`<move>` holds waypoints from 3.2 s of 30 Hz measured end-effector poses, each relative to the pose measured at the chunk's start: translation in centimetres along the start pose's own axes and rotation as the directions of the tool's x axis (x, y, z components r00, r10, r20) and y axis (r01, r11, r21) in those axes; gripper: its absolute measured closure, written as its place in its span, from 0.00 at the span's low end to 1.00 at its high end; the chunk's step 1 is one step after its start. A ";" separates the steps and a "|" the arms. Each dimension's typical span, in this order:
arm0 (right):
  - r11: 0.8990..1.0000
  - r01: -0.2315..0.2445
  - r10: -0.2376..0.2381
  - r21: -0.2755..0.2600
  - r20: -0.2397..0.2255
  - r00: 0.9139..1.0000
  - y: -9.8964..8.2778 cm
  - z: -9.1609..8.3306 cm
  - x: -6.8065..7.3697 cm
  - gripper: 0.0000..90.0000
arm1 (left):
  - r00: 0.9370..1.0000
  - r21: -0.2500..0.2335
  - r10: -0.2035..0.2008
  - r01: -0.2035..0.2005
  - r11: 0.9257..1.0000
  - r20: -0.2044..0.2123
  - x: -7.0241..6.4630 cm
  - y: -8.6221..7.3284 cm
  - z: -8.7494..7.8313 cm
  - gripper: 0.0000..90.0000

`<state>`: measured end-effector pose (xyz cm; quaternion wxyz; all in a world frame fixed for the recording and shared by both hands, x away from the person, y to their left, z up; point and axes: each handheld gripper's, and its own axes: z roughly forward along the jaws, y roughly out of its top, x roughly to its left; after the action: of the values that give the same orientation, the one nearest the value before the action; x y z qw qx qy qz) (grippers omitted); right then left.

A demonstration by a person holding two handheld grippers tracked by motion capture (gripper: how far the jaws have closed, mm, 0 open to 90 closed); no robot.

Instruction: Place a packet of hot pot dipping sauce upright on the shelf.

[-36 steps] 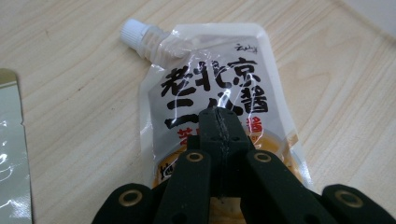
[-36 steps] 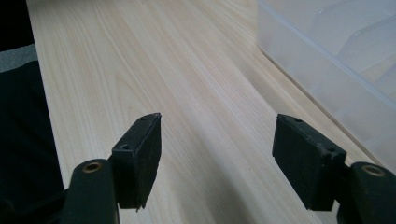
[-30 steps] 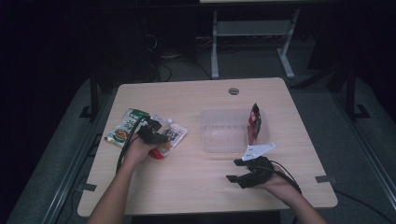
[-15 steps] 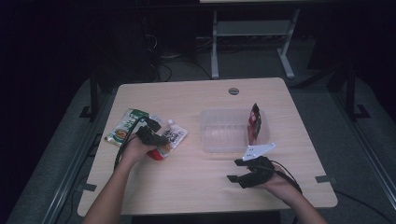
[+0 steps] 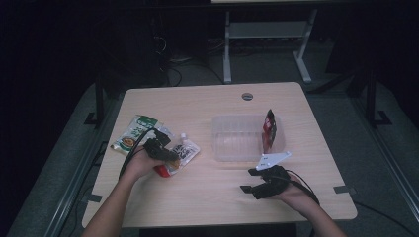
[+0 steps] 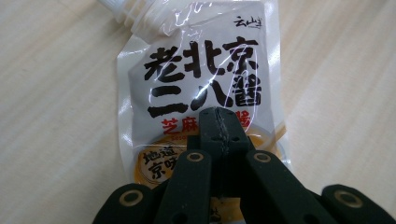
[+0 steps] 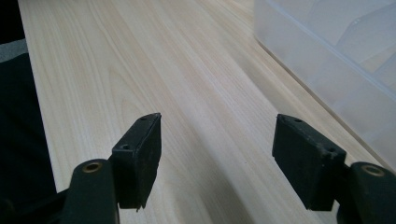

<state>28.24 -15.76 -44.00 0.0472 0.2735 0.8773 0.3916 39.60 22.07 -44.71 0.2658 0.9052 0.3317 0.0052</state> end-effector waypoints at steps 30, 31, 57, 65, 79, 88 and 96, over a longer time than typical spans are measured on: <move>1.000 0.006 -0.006 0.008 0.012 1.000 0.0 0.1 0.1 0.36 | 0.965 0.073 0.206 -0.220 0.973 0.160 -8.2 -3.1 -0.5 1.00; 1.000 0.006 -0.006 0.008 0.012 1.000 0.0 0.1 0.1 0.36 | 0.965 0.073 0.206 -0.220 0.973 0.160 -8.2 -3.1 -0.5 1.00; 0.999 0.030 -0.030 0.023 0.020 0.999 0.1 0.5 0.1 0.36 | 0.992 -0.036 0.105 -0.108 0.994 -0.073 -4.4 -2.2 -0.4 1.00; 0.999 0.031 -0.032 0.023 0.020 0.999 0.2 0.4 0.1 0.36 | 0.989 -0.020 0.143 -0.144 0.989 -0.026 -5.3 -1.9 0.2 1.00; 1.000 0.023 -0.024 0.021 0.024 0.999 0.1 0.2 0.0 0.36 | 0.994 -0.066 0.090 -0.094 0.993 -0.068 -5.6 -4.4 -3.6 1.00; 0.999 0.024 -0.025 0.022 0.028 0.999 0.1 0.3 0.2 0.36 | 0.992 -0.090 -0.027 0.016 0.996 -0.122 -5.4 -9.8 -6.7 1.00; 0.999 0.031 -0.032 0.021 0.029 0.999 0.2 0.3 0.2 0.36 | 0.997 -0.024 -0.019 0.017 1.000 -0.081 -5.7 -10.6 -5.8 1.00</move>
<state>28.29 -15.35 -44.05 0.0635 0.2659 0.8848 0.3774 27.80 28.16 -43.94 0.2629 0.8979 0.3503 0.0433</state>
